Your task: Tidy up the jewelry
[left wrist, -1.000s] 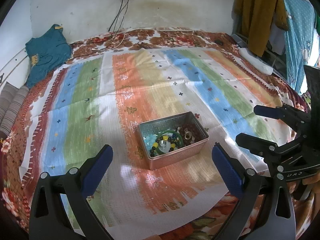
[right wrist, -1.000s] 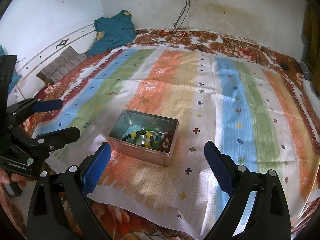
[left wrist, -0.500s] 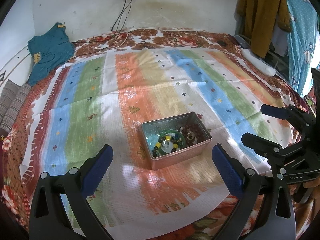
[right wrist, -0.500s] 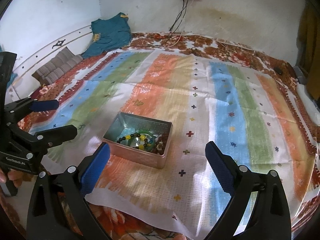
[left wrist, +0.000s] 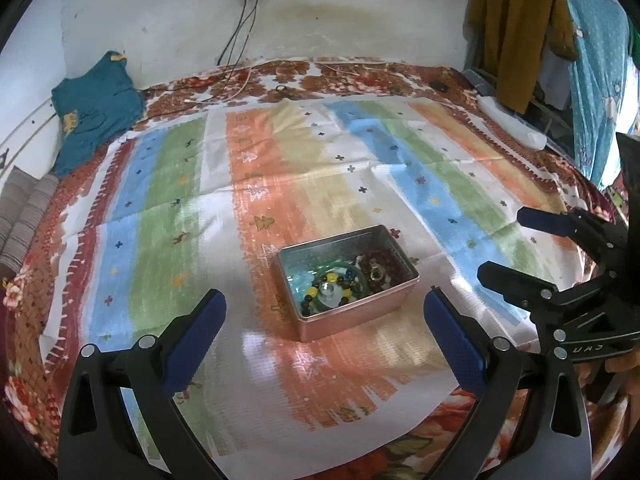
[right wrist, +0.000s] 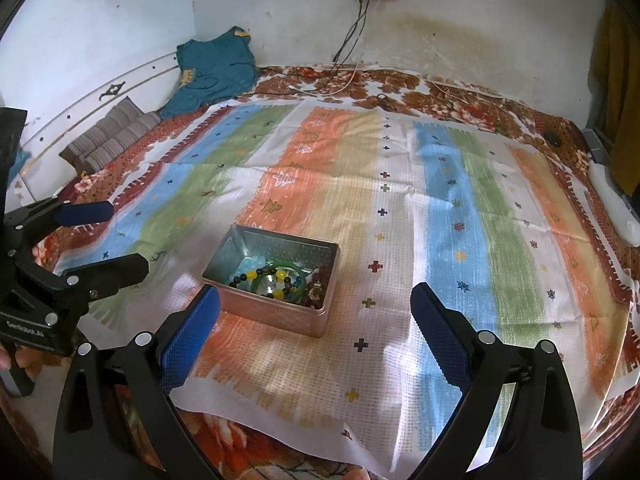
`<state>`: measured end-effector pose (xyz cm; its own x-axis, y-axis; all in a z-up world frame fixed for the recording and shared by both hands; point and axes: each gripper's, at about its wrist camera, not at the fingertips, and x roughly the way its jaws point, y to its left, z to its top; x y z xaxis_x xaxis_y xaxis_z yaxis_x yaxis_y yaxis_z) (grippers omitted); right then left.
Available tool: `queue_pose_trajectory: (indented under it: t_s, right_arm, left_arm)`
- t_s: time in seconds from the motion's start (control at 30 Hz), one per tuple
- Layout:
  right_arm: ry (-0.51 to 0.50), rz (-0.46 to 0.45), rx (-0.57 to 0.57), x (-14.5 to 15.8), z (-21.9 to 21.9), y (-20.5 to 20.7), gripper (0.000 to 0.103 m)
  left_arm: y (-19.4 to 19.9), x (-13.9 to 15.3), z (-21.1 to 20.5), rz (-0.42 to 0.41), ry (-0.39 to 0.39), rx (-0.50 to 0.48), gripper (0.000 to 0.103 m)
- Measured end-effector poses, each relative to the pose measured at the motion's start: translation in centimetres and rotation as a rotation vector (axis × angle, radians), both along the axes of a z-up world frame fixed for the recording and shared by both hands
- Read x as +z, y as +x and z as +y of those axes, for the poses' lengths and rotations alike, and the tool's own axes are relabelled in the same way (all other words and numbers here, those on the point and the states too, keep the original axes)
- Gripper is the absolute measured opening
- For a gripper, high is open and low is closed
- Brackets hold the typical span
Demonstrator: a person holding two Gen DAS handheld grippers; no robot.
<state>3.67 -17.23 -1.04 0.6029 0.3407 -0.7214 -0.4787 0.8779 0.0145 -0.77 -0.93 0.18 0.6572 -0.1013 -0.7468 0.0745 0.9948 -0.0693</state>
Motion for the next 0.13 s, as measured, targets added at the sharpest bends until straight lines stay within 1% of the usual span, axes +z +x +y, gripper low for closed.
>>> queue_pose_trajectory:
  t_s: [0.13]
  right_arm:
    - [-0.008,-0.003,-0.006,-0.03,-0.08,0.02,0.097]
  left_arm:
    - [-0.08,-0.03,-0.4,-0.005,0.011,0.007,0.097]
